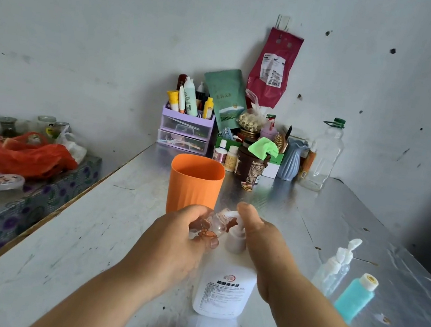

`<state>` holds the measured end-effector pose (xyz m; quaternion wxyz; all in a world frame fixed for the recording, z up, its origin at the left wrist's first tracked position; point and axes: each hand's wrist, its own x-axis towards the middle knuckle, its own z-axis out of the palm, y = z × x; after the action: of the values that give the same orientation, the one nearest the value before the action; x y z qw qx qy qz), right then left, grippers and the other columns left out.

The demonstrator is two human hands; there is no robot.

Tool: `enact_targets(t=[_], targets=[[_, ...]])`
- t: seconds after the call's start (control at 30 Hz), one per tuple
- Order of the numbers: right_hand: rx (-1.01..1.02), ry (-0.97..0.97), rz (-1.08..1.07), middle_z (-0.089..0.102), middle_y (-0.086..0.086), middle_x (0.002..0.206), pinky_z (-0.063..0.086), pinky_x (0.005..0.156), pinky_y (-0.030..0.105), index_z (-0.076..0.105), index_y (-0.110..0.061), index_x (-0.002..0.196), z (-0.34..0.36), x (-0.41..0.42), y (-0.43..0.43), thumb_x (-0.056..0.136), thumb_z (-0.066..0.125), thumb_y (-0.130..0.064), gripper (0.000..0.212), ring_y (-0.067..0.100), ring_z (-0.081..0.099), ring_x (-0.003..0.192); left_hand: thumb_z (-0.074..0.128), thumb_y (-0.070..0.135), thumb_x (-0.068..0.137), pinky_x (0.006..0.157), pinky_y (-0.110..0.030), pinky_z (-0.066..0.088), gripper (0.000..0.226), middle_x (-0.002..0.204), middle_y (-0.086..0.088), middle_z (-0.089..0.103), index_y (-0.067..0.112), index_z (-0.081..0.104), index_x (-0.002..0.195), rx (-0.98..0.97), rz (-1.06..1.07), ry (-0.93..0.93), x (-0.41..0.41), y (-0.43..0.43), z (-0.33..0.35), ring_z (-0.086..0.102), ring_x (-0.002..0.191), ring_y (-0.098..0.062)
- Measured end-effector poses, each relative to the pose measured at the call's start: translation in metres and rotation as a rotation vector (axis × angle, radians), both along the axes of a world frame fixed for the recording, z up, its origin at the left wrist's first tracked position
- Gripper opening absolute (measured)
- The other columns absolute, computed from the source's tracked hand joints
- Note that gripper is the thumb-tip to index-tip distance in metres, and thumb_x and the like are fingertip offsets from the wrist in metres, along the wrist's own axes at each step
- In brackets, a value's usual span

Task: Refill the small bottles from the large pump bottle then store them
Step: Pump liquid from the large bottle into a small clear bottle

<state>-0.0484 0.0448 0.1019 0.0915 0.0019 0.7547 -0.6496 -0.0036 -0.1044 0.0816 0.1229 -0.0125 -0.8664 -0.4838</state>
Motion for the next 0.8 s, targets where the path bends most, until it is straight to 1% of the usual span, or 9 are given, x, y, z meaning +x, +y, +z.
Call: enact_targets(t=[0.17,0.23,0.3,0.43,0.53,0.63,0.73,0.8], targets=[[-0.009,0.044,0.023,0.062,0.007,0.073,0.046,0.068,0.030,0.059,-0.018,0.077,-0.008,-0.002,-0.002,0.087,0.049,-0.039,0.025,0.022,0.057,0.068,0.071,0.032,0.086,0.087,-0.033,0.054,0.032,0.110,0.021,0.066,0.043,0.060,0.114,-0.045,0.016,-0.003,-0.002,-0.002,-0.005,0.062,0.100,0.000],[0.007,0.041,0.028,0.064,0.006,0.074,0.048,0.071,0.032,0.062,-0.019,0.078,-0.010,-0.002,-0.002,0.088,0.049,-0.041,0.027,0.023,0.060,0.071,0.071,0.032,0.086,0.088,-0.033,0.053,0.033,0.110,0.021,0.066,0.042,0.060,0.116,-0.058,0.015,-0.014,-0.001,-0.003,-0.006,0.061,0.100,0.000],[0.023,0.041,0.029,0.063,0.006,0.074,0.047,0.073,0.033,0.062,-0.020,0.075,-0.009,-0.001,-0.002,0.086,0.049,-0.044,0.029,0.023,0.059,0.071,0.071,0.032,0.086,0.090,-0.034,0.053,0.035,0.111,0.021,0.066,0.041,0.060,0.118,-0.051,0.011,-0.016,0.000,-0.003,-0.004,0.061,0.102,-0.001],[0.059,-0.014,0.000,0.062,0.008,0.071,0.044,0.069,0.032,0.060,-0.017,0.074,0.003,0.001,-0.004,0.084,0.047,-0.041,0.029,0.024,0.056,0.068,0.071,0.034,0.086,0.088,-0.033,0.053,0.035,0.111,0.019,0.067,0.040,0.060,0.119,-0.049,0.013,-0.006,0.002,-0.002,0.001,0.062,0.100,-0.001],[0.080,-0.038,-0.043,0.057,0.007,0.069,0.039,0.067,0.032,0.057,-0.017,0.071,0.011,0.003,-0.006,0.082,0.044,-0.037,0.026,0.023,0.050,0.067,0.071,0.034,0.087,0.088,-0.033,0.054,0.035,0.112,0.020,0.066,0.040,0.060,0.119,-0.059,0.012,-0.003,0.003,-0.002,0.003,0.062,0.100,-0.001],[0.111,-0.036,-0.061,0.053,0.005,0.068,0.035,0.063,0.031,0.054,-0.016,0.068,0.014,0.004,-0.007,0.085,0.043,-0.037,0.028,0.022,0.046,0.065,0.070,0.034,0.087,0.089,-0.033,0.054,0.035,0.114,0.019,0.066,0.039,0.059,0.120,-0.049,0.005,-0.002,0.004,0.000,0.004,0.062,0.102,-0.002],[0.134,-0.024,-0.041,0.052,0.005,0.068,0.033,0.062,0.030,0.052,-0.016,0.067,0.014,0.005,-0.006,0.086,0.044,-0.037,0.029,0.021,0.043,0.063,0.070,0.034,0.087,0.088,-0.034,0.054,0.035,0.114,0.019,0.066,0.040,0.059,0.120,-0.043,0.005,0.000,0.003,0.000,0.004,0.062,0.102,-0.002],[0.121,-0.024,-0.036,0.052,0.004,0.064,0.033,0.057,0.027,0.051,-0.016,0.068,0.012,0.006,-0.005,0.088,0.045,-0.036,0.030,0.021,0.044,0.058,0.070,0.034,0.087,0.087,-0.032,0.054,0.036,0.114,0.019,0.066,0.041,0.059,0.120,-0.039,0.009,-0.002,0.002,0.000,0.002,0.062,0.102,-0.002]])
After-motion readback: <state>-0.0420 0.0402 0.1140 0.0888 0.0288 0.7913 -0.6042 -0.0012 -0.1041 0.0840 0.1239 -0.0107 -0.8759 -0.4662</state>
